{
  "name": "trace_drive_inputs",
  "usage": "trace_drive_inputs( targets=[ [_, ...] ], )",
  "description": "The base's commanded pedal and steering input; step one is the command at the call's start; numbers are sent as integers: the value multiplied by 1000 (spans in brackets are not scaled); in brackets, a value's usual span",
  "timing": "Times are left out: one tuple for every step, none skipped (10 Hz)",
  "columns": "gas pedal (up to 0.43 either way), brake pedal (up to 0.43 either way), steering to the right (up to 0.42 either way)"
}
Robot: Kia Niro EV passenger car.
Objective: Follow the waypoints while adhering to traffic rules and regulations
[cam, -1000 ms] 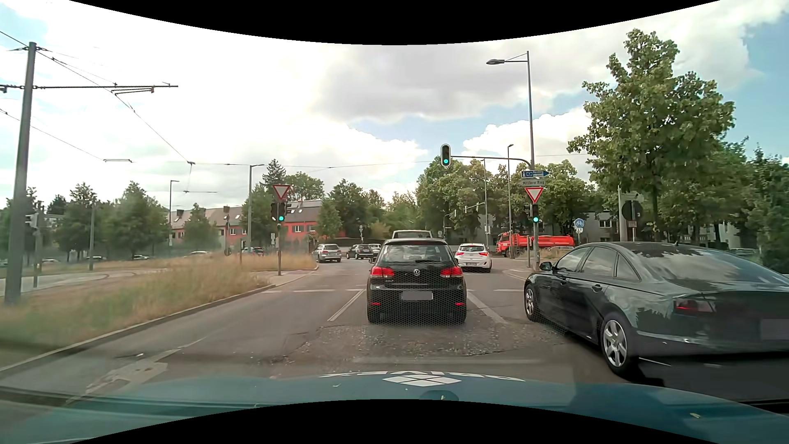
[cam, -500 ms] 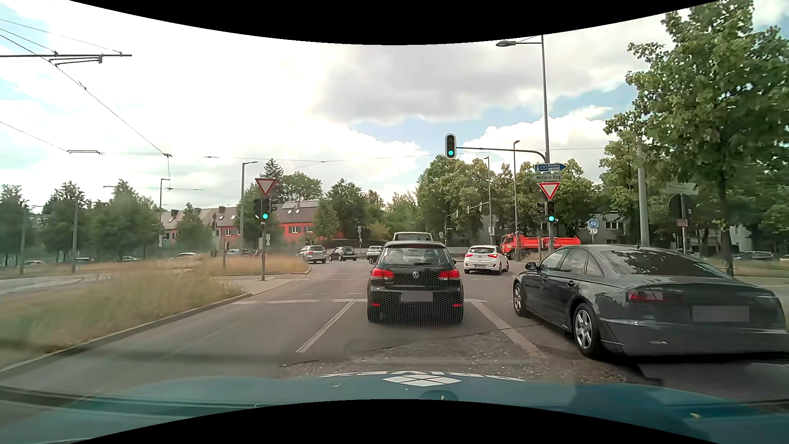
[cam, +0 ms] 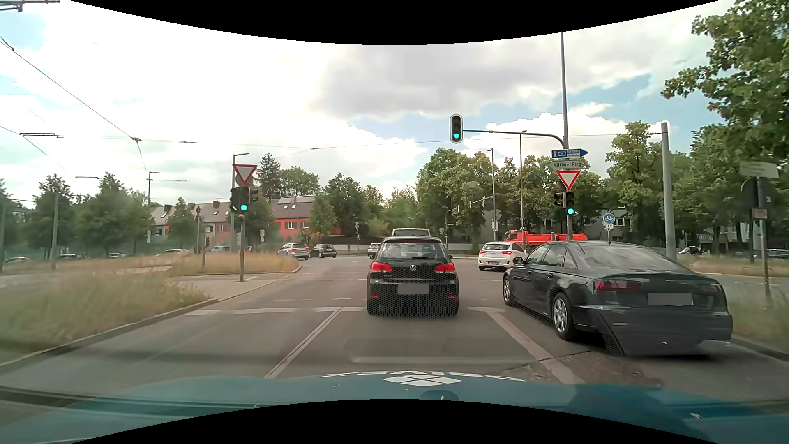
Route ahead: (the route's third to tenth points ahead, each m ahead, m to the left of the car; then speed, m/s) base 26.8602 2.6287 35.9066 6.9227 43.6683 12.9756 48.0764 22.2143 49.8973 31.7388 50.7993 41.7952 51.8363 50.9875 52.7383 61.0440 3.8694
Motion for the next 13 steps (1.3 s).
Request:
trace_drive_inputs(
  targets=[
    [118,0,-1],
    [118,0,1],
    [138,0,7],
    [138,0,11],
    [138,0,10],
    [138,0,10],
    [197,0,7],
    [197,0,1],
    [197,0,-2],
    [197,0,4],
    [189,0,10],
    [177,0,8],
    [177,0,4]
  ],
)
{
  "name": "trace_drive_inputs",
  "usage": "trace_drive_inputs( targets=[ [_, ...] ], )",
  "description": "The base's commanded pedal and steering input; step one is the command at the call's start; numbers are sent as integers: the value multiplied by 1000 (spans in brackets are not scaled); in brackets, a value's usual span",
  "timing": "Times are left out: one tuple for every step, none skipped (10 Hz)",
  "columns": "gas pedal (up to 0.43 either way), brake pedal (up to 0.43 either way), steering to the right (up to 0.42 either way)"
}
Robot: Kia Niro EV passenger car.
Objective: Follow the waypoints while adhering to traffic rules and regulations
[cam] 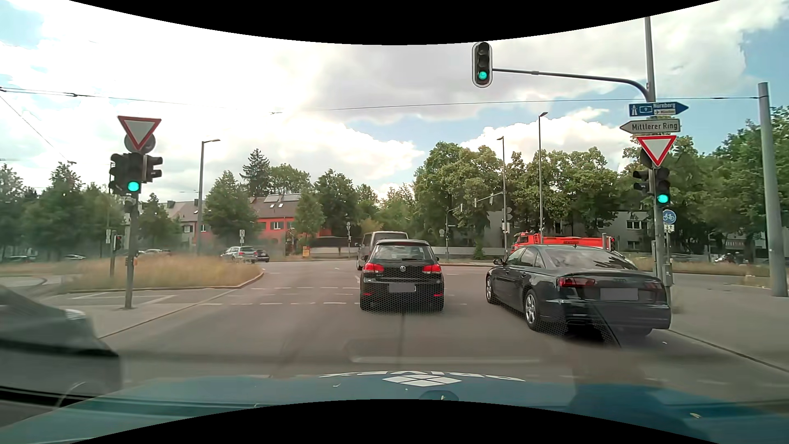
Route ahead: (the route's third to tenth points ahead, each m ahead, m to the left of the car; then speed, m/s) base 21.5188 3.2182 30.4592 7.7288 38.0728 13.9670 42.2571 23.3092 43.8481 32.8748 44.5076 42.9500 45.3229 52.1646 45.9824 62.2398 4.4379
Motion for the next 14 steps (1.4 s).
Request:
trace_drive_inputs(
  targets=[
    [177,0,3],
    [177,0,2],
    [177,0,1],
    [177,0,1],
    [177,0,1],
    [177,0,-3],
    [177,0,-9],
    [177,0,-12],
    [177,0,-13],
    [177,0,-13],
    [177,0,-13],
    [197,0,-13],
    [240,0,-14],
    [240,0,-18]
  ],
)
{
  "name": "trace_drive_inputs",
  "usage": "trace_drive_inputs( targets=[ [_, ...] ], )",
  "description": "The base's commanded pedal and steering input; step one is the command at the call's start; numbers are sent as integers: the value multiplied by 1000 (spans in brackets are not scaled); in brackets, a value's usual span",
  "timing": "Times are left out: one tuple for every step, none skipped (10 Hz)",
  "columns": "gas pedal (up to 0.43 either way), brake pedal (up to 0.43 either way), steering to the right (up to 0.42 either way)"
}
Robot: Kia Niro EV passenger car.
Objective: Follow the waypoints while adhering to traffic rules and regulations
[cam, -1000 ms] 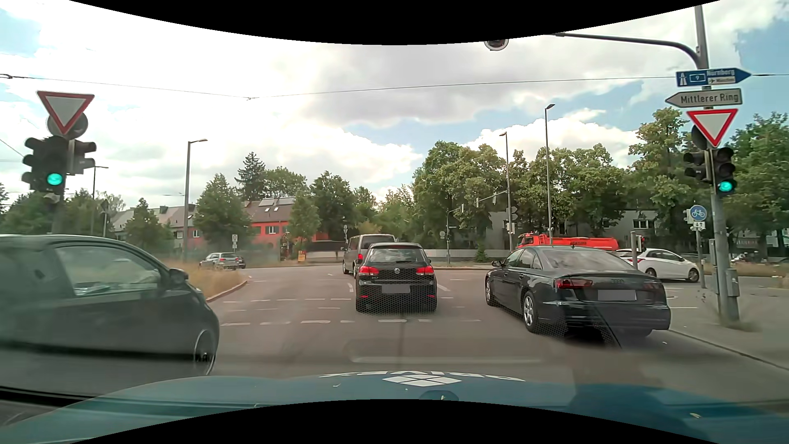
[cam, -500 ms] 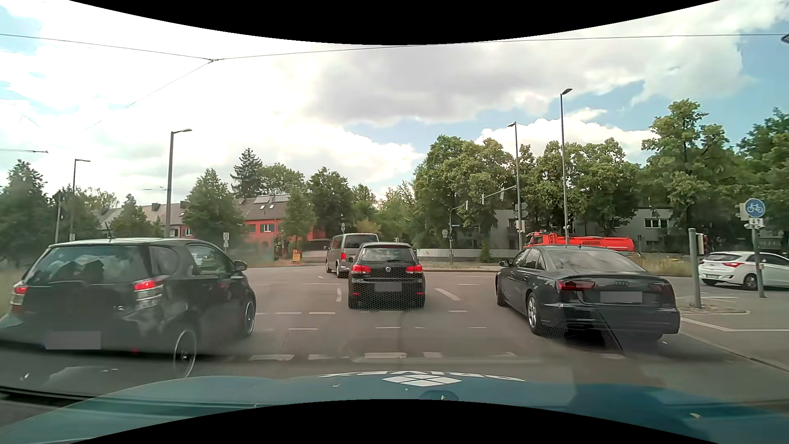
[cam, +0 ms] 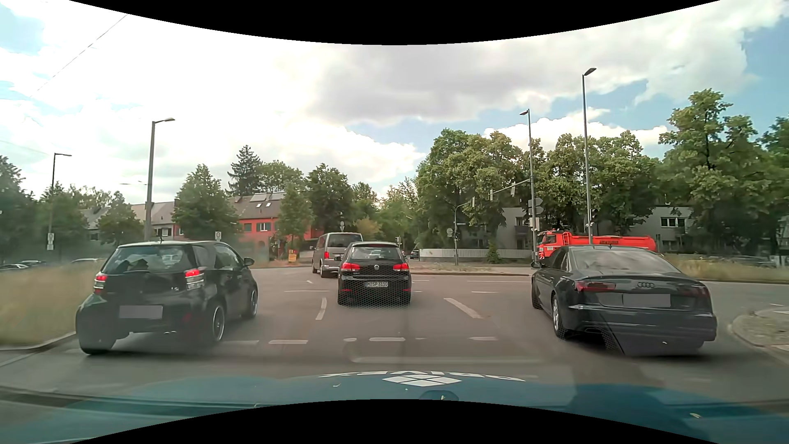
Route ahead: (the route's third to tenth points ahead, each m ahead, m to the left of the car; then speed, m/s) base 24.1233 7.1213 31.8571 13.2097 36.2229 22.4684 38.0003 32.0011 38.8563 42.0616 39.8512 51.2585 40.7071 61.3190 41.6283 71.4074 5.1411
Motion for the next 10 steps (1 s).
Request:
trace_drive_inputs(
  targets=[
    [240,0,-23],
    [240,0,-30],
    [240,0,-37],
    [240,0,-41],
    [228,0,-46],
    [209,0,-53],
    [189,0,-60],
    [177,0,-66],
    [138,0,-72],
    [130,0,-78]
  ],
)
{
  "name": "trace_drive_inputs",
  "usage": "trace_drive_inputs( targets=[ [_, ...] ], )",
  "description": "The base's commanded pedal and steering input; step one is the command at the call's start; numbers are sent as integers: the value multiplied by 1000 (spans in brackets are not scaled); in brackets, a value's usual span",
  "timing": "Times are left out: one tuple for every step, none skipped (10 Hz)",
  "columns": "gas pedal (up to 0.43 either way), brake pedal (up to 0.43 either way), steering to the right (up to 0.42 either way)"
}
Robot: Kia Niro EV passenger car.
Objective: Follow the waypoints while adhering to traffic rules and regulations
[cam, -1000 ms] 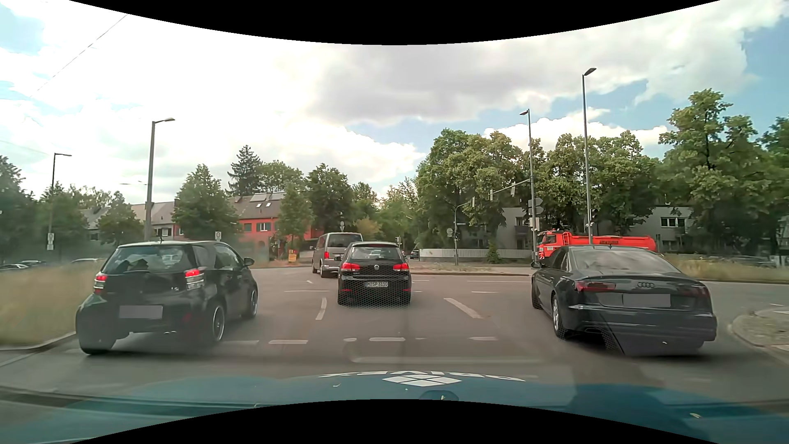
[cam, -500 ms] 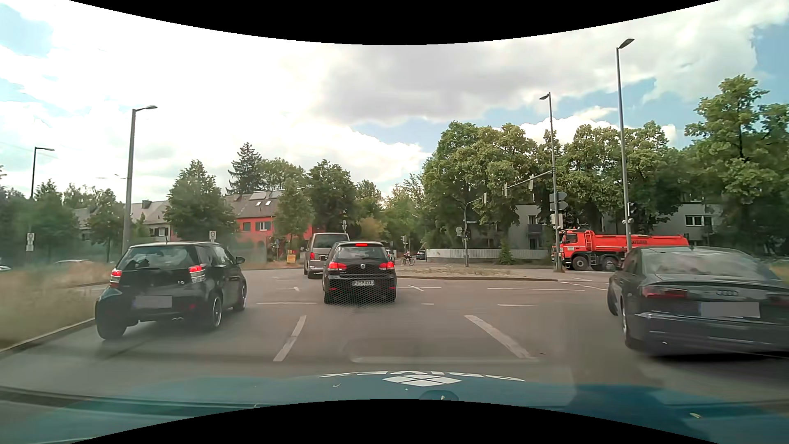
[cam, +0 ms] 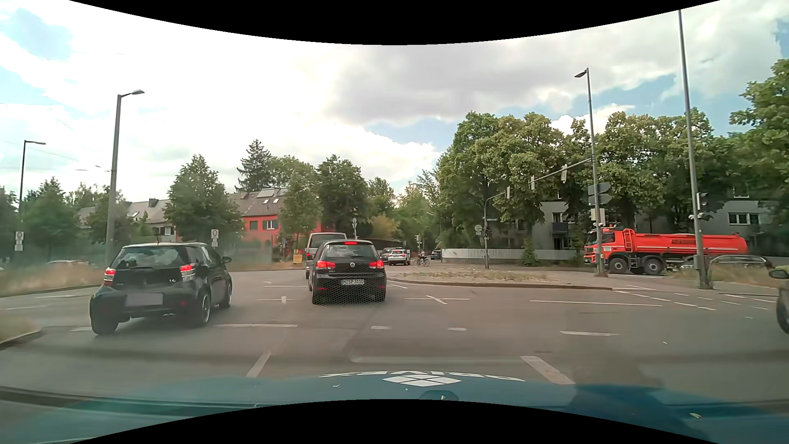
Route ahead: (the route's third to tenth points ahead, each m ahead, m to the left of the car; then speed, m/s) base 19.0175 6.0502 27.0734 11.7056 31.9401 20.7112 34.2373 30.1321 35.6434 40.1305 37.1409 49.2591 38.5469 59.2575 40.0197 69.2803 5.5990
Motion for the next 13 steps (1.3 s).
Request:
trace_drive_inputs(
  targets=[
    [118,0,-83],
    [118,0,-94],
    [0,0,-107],
    [0,0,-116],
    [0,0,-122],
    [0,0,-126],
    [0,0,-126],
    [0,0,-125],
    [8,0,-119],
    [87,0,-112],
    [98,0,-108],
    [189,0,-107],
    [197,0,-108]
  ],
)
